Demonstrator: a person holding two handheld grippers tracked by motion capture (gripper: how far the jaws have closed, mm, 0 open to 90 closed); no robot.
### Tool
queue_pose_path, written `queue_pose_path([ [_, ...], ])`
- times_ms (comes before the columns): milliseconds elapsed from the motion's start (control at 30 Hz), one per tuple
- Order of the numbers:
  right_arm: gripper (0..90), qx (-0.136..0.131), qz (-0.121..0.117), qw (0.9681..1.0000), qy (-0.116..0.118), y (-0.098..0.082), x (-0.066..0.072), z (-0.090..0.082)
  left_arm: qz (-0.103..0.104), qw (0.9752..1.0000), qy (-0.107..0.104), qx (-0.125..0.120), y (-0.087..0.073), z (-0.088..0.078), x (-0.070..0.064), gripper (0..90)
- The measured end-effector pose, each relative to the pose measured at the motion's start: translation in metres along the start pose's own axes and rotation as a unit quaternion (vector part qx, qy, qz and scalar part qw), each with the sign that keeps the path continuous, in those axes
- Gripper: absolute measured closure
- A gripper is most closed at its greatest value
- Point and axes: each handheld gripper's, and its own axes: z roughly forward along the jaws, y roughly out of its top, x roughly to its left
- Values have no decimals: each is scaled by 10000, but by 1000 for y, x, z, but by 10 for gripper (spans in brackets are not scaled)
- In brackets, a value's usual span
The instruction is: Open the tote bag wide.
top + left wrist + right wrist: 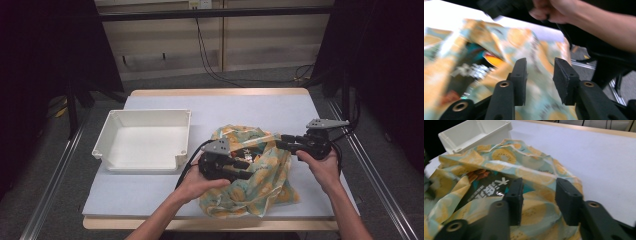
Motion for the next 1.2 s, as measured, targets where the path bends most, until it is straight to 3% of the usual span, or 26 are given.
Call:
queue_pose_path([
  [67,640,67,-9,9999,87,-1,4,2,-79,10000,54,6,5,6,7,526],
  [133,635,137,-60,9998,139,-3,8,8,-30,10000,-3,69,7,14,11,455],
  [200,631,149,-58,9998,140,-4,8,9,27,9995,32,314,6,27,11,438],
  [233,605,137,-33,9997,179,-4,9,12,164,9976,30,667,2,38,5,439],
  [267,590,151,-9,9997,178,-4,10,13,164,9976,30,667,2,38,5,495],
  [300,576,177,-42,9997,184,-5,11,13,411,9944,132,966,-2,45,-2,599],
  [367,540,240,-67,9995,219,-5,14,14,427,9940,55,1009,-4,48,-7,869],
  [400,526,270,-96,9993,255,-6,17,14,418,9939,-9,1018,-5,47,-8,899],
  [467,503,306,-132,9990,288,-6,20,14,372,9947,-73,952,-5,46,-10,900],
  [567,443,401,-199,9984,354,-11,30,14,275,9964,-378,708,-6,46,-20,900],
  [633,381,491,-242,9976,423,-16,40,12,375,9955,-459,736,-9,50,-28,900],
  [867,332,578,-407,9960,540,-26,61,19,344,9944,-549,838,-22,60,-34,900],
  [1000,302,881,-591,9939,308,-33,68,36,321,9946,-544,825,-27,58,-34,900],
  [1100,375,865,-665,9939,167,-36,70,40,322,9954,-408,803,-26,49,-32,832],
  [1200,656,752,-551,9953,269,-35,68,32,228,9976,-256,596,-24,34,-28,768],
])
